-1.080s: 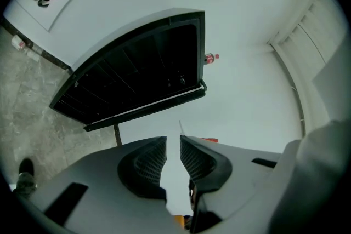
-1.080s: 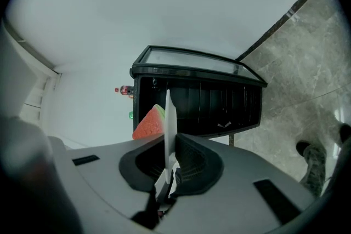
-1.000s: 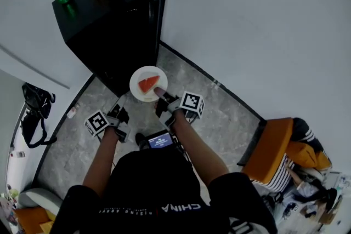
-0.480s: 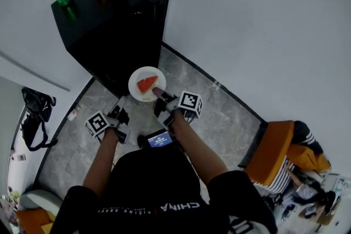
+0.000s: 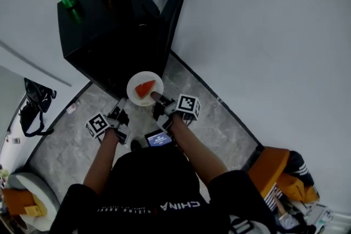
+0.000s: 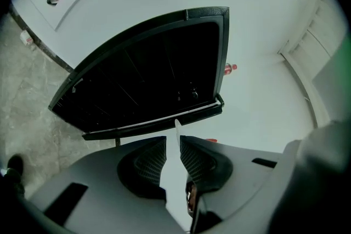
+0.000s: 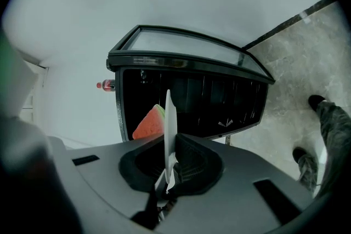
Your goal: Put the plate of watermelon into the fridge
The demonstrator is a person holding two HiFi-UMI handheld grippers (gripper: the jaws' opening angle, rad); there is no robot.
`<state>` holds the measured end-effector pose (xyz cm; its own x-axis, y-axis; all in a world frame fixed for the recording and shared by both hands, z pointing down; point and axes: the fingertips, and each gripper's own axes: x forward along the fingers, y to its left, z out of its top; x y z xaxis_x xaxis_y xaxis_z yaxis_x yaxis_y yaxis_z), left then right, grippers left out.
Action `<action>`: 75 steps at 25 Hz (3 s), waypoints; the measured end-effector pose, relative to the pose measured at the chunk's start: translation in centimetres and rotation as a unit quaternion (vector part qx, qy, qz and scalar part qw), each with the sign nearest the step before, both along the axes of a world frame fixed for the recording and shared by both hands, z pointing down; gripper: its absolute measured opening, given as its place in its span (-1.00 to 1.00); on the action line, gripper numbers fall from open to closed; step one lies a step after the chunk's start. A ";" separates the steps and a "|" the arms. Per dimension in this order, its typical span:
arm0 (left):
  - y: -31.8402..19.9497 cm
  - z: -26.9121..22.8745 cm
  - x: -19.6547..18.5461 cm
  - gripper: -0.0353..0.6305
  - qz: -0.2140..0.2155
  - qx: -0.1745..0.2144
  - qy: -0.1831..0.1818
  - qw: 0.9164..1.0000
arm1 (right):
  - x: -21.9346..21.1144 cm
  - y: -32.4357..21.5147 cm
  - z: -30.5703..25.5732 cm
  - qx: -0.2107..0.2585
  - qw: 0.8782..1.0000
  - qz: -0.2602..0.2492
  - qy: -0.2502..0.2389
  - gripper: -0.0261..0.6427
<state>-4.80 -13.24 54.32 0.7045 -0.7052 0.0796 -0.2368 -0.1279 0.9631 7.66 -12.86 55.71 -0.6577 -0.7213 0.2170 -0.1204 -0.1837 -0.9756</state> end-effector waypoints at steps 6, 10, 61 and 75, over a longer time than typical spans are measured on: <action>-2.3 -1.9 1.7 -0.64 -0.039 0.005 0.017 0.999 | 0.3 -4.2 -0.7 0.008 0.998 -0.056 -0.005 -0.83; -3.5 -2.3 2.5 -0.60 -0.062 0.009 0.015 0.998 | -0.1 -5.9 -0.9 0.009 0.995 -0.094 -0.012 -0.83; -9.7 2.9 -3.5 -0.83 -0.230 -0.140 0.053 0.962 | -9.4 -9.3 1.6 -0.038 0.992 -0.120 -0.019 -0.80; -14.7 5.0 -3.4 -0.82 -0.206 -0.089 0.001 0.975 | -9.6 -14.0 4.7 -0.051 0.994 -0.079 -0.064 -0.85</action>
<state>-8.15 -27.94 59.30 0.3650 -0.9034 0.2251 -0.2310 0.1463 0.9619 -1.97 -26.89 60.42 -0.7882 -0.5851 0.1908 -0.0323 -0.2702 -0.9623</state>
